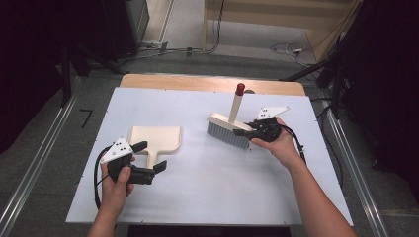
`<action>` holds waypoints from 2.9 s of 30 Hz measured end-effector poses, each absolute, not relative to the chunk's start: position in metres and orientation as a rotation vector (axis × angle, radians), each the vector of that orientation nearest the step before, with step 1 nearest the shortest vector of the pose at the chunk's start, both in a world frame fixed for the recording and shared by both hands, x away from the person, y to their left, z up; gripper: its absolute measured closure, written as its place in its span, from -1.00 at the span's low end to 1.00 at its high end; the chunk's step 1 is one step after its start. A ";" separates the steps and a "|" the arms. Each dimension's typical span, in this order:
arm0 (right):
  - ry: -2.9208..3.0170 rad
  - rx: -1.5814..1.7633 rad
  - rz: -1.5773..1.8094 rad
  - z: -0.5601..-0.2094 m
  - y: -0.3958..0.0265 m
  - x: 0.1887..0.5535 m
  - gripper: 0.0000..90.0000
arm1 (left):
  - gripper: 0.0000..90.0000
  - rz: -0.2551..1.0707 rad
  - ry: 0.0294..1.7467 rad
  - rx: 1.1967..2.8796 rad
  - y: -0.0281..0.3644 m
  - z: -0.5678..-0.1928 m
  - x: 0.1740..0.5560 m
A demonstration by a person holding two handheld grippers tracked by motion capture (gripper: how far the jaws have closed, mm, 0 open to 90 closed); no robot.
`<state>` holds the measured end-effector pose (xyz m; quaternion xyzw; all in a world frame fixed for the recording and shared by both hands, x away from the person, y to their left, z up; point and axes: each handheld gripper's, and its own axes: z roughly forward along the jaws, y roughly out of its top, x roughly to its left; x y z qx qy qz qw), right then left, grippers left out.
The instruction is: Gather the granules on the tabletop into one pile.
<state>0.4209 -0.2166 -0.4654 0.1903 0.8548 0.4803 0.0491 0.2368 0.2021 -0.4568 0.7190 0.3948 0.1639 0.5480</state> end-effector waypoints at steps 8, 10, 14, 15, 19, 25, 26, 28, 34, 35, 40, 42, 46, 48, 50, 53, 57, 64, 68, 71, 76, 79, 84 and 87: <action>2.510 0.619 1.551 -0.448 -0.222 0.402 0.46 | -0.99 0.388 0.931 1.706 0.202 -0.457 0.236; 2.437 0.677 1.561 -0.442 -0.229 0.395 0.46 | -0.99 0.387 0.931 1.703 0.202 -0.456 0.236; 2.236 0.908 1.387 -0.438 -0.239 0.374 0.46 | -0.99 0.390 0.927 1.700 0.202 -0.455 0.236; 2.179 0.974 1.327 -0.440 -0.240 0.368 0.46 | -0.99 0.391 0.926 1.701 0.203 -0.455 0.236; 1.956 1.179 1.108 -0.458 -0.235 0.347 0.46 | -0.99 0.390 0.926 1.699 0.202 -0.455 0.236; 1.813 1.361 1.070 -0.478 -0.216 0.335 0.46 | -0.99 0.392 0.922 1.697 0.201 -0.454 0.235; 1.810 1.391 1.088 -0.479 -0.211 0.334 0.46 | -0.99 0.392 0.924 1.696 0.201 -0.454 0.236; 1.799 1.405 1.090 -0.480 -0.201 0.333 0.46 | -0.99 0.391 0.924 1.692 0.201 -0.454 0.235; 1.782 1.405 1.068 -0.481 -0.179 0.337 0.46 | -0.99 0.396 0.926 1.679 0.204 -0.452 0.235; 1.779 1.402 1.064 -0.482 -0.176 0.337 0.46 | -0.99 0.396 0.924 1.677 0.204 -0.452 0.235; 1.763 1.400 1.060 -0.482 -0.169 0.340 0.46 | -0.99 0.397 0.923 1.675 0.205 -0.452 0.235; 1.766 1.394 1.052 -0.482 -0.166 0.340 0.46 | -0.99 0.399 0.924 1.675 0.205 -0.451 0.235; 1.781 1.376 1.039 -0.482 -0.159 0.341 0.46 | -0.99 0.400 0.921 1.675 0.205 -0.451 0.235; 1.792 1.363 1.036 -0.481 -0.156 0.342 0.46 | -0.99 0.403 0.924 1.676 0.205 -0.451 0.235; 1.802 1.357 1.046 -0.481 -0.153 0.343 0.46 | -0.99 0.401 0.925 1.677 0.205 -0.451 0.235; 1.820 1.339 1.046 -0.481 -0.149 0.344 0.46 | -0.99 0.400 0.929 1.675 0.206 -0.452 0.235; 1.840 1.319 1.044 -0.479 -0.145 0.343 0.46 | -0.99 0.402 0.926 1.675 0.206 -0.451 0.235; 1.874 1.287 1.053 -0.477 -0.144 0.343 0.46 | -0.99 0.405 0.927 1.669 0.207 -0.451 0.235; 1.897 1.261 1.057 -0.476 -0.146 0.343 0.46 | -0.99 0.405 0.928 1.670 0.208 -0.450 0.235; 1.920 1.237 1.065 -0.474 -0.149 0.344 0.46 | -0.99 0.407 0.927 1.669 0.209 -0.450 0.235; 1.952 1.189 1.099 -0.466 -0.162 0.345 0.46 | -0.99 0.407 0.928 1.663 0.210 -0.450 0.235; 1.975 1.127 1.163 -0.457 -0.173 0.345 0.46 | -0.99 0.409 0.928 1.664 0.210 -0.450 0.235; 2.091 0.956 1.300 -0.445 -0.183 0.339 0.46 | -0.99 0.409 0.927 1.664 0.210 -0.449 0.235; 2.220 0.825 1.357 -0.449 -0.180 0.333 0.46 | -0.99 0.411 0.929 1.671 0.209 -0.450 0.235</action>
